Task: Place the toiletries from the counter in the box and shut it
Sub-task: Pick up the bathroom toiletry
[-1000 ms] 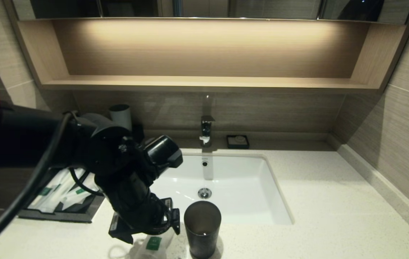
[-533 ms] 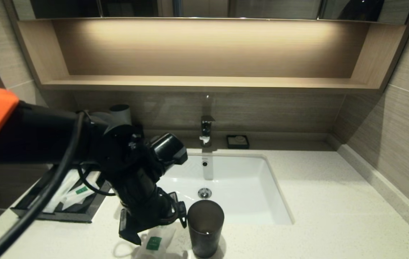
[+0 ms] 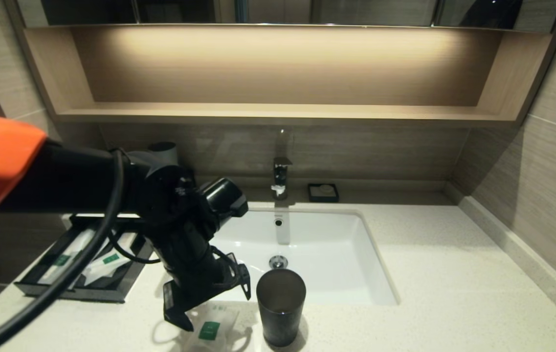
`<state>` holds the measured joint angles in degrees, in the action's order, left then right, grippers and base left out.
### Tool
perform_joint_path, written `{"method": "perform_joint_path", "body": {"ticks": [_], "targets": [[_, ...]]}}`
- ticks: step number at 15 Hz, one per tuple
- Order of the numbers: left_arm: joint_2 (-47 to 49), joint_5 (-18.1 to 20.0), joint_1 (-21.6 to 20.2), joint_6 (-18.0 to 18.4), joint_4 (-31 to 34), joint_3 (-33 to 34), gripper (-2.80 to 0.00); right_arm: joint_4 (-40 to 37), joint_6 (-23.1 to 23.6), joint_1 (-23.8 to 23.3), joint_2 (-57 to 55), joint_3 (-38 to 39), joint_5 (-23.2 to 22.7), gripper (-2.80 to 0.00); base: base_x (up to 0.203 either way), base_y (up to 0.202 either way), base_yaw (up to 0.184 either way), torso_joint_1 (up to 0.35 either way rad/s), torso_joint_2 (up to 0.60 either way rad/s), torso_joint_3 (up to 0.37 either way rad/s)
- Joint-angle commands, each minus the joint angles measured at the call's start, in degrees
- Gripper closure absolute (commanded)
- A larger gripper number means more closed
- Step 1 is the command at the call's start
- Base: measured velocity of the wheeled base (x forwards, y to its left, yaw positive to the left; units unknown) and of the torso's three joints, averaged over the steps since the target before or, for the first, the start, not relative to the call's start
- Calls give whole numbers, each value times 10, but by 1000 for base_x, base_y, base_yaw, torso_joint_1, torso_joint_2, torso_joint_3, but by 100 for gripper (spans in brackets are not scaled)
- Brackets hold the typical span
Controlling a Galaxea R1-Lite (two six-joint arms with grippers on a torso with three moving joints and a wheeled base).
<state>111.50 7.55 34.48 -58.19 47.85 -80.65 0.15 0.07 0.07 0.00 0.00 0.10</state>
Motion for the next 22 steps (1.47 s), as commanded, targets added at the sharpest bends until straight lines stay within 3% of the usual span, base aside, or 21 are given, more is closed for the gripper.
{"method": "perform_joint_path", "body": {"ticks": [1, 8, 22], "targets": [[2, 0, -5, -4, 3, -2, -280, 0, 0, 0, 0, 1, 0, 0, 0, 0, 0, 0, 0, 0], [43, 0, -5, -5, 37, -26, -280, 0, 0, 0, 0, 1, 0, 0, 0, 0, 0, 0, 0, 0], [62, -28, -4, -35, 21, -23, -280, 0, 0, 0, 0, 1, 0, 0, 0, 0, 0, 0, 0, 0]]}}
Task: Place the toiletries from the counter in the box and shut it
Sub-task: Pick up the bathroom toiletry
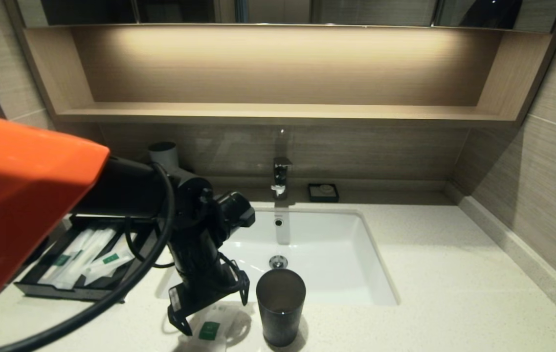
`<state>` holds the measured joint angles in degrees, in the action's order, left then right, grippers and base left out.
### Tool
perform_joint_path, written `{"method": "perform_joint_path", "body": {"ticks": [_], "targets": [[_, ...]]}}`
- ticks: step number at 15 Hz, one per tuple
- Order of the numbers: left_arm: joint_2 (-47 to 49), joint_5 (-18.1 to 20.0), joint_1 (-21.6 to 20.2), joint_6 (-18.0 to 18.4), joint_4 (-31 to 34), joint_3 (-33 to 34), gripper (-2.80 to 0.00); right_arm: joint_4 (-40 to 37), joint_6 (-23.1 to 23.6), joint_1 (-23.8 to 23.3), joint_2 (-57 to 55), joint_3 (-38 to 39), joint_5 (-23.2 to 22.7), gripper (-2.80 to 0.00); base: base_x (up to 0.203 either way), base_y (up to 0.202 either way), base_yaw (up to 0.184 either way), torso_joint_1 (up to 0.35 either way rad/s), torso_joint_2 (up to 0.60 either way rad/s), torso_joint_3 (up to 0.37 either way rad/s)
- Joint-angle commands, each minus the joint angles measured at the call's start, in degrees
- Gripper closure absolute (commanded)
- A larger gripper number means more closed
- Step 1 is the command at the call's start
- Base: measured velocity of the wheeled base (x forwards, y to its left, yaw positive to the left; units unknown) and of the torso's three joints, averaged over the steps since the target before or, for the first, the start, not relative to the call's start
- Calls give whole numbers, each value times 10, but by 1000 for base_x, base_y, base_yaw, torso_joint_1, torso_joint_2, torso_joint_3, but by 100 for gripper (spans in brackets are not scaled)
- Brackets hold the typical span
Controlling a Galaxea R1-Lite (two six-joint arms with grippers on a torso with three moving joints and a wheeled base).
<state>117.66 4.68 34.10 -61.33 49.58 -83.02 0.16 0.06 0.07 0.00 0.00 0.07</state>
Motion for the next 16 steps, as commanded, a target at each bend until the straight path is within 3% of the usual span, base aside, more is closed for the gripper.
{"method": "perform_joint_path", "body": {"ticks": [1, 16], "targets": [[0, 1, 0, -4, 3, 1, -280, 0, 0, 0, 0, 1, 0, 0, 0, 0, 0, 0, 0, 0], [11, -7, 0, -5, 3, 2, -280, 0, 0, 0, 0, 1, 0, 0, 0, 0, 0, 0, 0, 0]]}}
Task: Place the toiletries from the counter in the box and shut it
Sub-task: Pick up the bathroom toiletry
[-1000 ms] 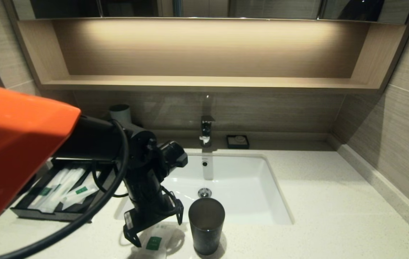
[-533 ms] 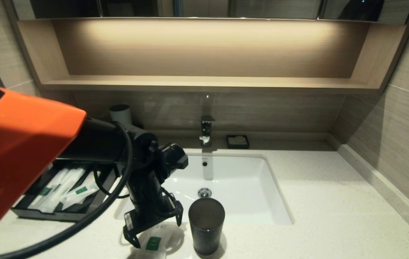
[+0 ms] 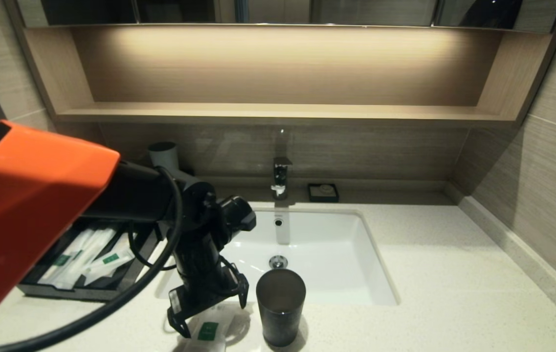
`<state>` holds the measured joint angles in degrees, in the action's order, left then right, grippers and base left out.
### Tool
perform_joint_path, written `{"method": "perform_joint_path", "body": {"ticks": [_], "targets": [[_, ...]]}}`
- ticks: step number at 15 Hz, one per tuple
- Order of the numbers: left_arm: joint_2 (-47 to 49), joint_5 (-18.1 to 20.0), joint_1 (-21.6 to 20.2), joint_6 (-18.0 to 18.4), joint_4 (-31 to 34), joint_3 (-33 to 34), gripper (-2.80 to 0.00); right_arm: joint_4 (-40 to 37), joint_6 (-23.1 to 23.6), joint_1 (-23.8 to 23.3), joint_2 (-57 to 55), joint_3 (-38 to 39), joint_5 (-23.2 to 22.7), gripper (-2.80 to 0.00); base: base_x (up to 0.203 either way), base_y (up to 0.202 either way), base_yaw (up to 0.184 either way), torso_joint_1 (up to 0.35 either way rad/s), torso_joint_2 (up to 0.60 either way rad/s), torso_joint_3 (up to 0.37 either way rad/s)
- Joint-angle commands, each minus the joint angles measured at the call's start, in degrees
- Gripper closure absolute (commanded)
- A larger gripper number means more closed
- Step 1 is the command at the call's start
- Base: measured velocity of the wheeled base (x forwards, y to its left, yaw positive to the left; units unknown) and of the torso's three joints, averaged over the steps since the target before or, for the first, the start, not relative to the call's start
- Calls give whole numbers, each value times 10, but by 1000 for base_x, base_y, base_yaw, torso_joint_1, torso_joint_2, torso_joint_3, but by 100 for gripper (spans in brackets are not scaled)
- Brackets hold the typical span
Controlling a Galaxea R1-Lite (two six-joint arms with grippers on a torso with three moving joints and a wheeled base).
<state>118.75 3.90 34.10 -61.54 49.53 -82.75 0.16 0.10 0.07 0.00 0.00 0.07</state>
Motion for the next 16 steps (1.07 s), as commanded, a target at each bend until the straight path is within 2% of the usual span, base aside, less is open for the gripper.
{"method": "perform_joint_path", "body": {"ticks": [1, 3, 4, 5, 16], "targets": [[0, 0, 0, -3, 3, 0, -280, 0, 0, 0, 0, 1, 0, 0, 0, 0, 0, 0, 0, 0], [0, 1, 0, -3, 3, 0, -280, 0, 0, 0, 0, 1, 0, 0, 0, 0, 0, 0, 0, 0], [0, 1, 0, -3, 2, 0, -174, 0, 0, 0, 0, 0, 0, 0, 0, 0, 0, 0, 0, 0], [0, 1, 0, -3, 1, 0, 0, 0, 0, 0, 0, 1, 0, 0, 0, 0, 0, 0, 0, 0], [-1, 0, 0, -7, 1, 3, 0, 0, 0, 0, 0, 1, 0, 0, 0, 0, 0, 0, 0, 0]]}}
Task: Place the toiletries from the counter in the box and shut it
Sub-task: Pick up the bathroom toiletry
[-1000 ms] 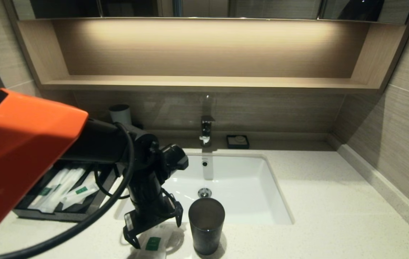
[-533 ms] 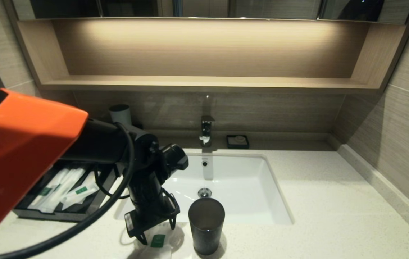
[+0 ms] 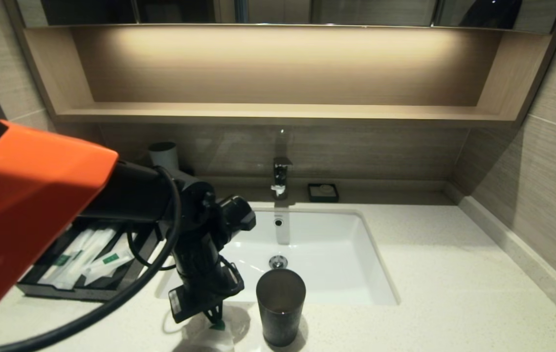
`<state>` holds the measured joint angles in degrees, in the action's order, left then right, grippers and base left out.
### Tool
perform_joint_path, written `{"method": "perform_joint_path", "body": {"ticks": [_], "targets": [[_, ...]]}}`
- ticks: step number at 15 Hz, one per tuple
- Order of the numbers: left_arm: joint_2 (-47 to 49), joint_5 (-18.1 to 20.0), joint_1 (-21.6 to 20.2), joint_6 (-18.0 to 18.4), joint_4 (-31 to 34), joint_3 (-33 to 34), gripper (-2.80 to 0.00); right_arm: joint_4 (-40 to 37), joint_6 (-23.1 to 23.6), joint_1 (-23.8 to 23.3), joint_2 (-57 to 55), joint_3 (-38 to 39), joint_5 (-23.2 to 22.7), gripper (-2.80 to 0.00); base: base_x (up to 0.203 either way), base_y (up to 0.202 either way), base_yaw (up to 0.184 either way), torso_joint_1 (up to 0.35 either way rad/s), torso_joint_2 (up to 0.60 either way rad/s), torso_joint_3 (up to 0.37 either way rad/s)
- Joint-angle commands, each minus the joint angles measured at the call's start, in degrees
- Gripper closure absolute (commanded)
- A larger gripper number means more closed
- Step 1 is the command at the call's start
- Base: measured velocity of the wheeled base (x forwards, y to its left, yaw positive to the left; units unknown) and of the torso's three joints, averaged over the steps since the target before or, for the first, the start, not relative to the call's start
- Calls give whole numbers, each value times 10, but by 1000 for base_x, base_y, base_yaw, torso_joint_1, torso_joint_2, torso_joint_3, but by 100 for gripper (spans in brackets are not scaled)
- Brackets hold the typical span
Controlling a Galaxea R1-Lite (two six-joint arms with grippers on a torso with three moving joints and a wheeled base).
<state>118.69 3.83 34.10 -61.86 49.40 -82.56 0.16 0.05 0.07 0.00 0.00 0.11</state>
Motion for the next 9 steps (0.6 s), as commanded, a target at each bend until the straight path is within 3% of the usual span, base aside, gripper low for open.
{"method": "perform_joint_path", "body": {"ticks": [1, 9], "targets": [[-1, 0, 0, -4, 3, 1, 0, 0, 0, 0, 0, 1, 0, 0, 0, 0, 0, 0, 0, 0], [-55, -1, -1, -4, 12, -25, 0, 0, 0, 0, 0, 1, 0, 0, 0, 0, 0, 0, 0, 0]]}}
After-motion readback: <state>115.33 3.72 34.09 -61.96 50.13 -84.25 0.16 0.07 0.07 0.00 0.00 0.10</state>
